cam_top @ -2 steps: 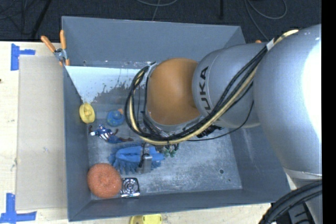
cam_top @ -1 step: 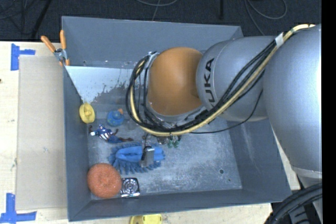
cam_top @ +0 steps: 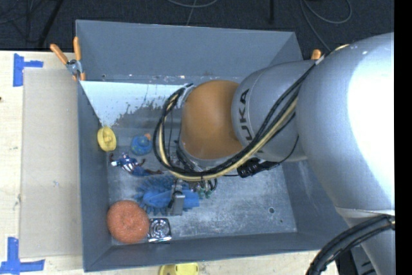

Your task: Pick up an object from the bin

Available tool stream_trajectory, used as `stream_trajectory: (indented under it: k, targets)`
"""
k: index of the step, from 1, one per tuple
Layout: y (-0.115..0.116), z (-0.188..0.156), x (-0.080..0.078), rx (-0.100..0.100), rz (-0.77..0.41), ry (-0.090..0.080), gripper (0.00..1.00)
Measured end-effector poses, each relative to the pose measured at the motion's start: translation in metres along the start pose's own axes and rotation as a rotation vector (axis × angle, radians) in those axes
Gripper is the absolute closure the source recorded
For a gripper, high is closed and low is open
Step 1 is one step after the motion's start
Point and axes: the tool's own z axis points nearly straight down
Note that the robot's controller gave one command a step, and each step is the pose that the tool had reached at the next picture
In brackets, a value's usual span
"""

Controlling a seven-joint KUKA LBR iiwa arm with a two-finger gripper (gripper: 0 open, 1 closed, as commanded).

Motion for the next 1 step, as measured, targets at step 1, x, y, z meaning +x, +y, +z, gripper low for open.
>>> stream_trajectory:
  k: [1]
  targets:
    - [0.0028,0.0067,-0.0027,0.001,-0.180,-0.001,1.00]
